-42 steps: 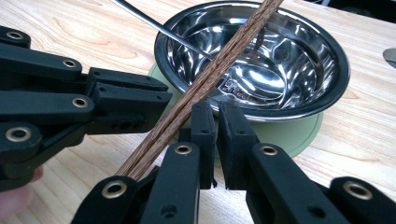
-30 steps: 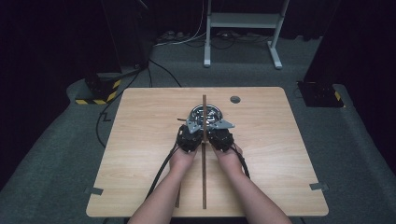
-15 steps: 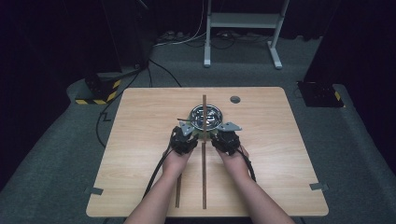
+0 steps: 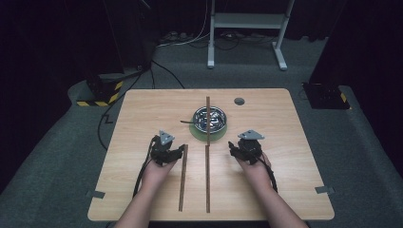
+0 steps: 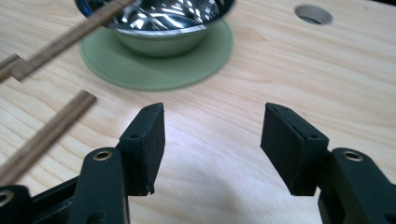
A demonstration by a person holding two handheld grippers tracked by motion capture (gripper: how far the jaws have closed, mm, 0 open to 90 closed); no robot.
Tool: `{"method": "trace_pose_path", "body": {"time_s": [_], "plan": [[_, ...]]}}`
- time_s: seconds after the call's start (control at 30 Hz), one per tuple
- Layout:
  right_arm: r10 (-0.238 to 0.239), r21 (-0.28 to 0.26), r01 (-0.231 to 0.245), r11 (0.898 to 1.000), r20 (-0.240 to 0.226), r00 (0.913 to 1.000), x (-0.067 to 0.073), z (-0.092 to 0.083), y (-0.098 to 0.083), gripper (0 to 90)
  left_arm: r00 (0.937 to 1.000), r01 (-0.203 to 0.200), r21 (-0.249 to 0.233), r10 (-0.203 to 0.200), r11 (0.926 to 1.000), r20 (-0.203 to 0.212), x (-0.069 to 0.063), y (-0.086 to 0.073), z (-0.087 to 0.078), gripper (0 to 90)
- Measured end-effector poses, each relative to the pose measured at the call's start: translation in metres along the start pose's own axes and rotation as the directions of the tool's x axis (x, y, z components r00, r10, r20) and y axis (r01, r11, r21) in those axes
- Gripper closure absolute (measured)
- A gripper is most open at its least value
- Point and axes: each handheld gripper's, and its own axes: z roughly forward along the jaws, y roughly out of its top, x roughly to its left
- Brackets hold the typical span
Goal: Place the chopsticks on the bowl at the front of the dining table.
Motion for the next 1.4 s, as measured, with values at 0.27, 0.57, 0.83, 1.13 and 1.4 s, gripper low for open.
{"method": "trace_pose_path", "body": {"time_s": [0.27, 0.57, 0.83, 1.13, 1.4], "plan": [[0.021, 0.025, -0.022, 0.999, 0.011, 0.9997, -0.019, -0.017, -0.015, 37.9, 0.9984, 0.034, 0.040, -0.033, 0.9986, -0.046, 0.028, -0.027, -0.020, 35.5], [0.030, 0.071, -0.033, 0.997, 0.038, 0.9988, -0.049, -0.032, -0.049, 38.0, 0.9911, 0.094, 0.097, -0.084, 0.9909, -0.104, 0.065, -0.069, -0.047, 32.2], [0.080, 0.105, -0.085, 0.991, 0.047, 0.9957, -0.079, -0.051, -0.079, 37.3, 0.9831, 0.132, 0.110, -0.116, 0.9851, -0.142, 0.084, -0.097, -0.074, 26.5], [0.080, 0.106, -0.083, 0.991, 0.028, 0.9964, -0.091, -0.066, -0.093, 32.9, 0.9830, 0.127, 0.087, -0.113, 0.9881, -0.144, 0.082, -0.110, -0.082, 12.7], [0.086, 0.106, -0.089, 0.990, 0.033, 0.9958, -0.089, -0.067, -0.093, 33.4, 0.9828, 0.128, 0.086, -0.114, 0.9880, -0.145, 0.082, -0.110, -0.082, 12.4]]}}
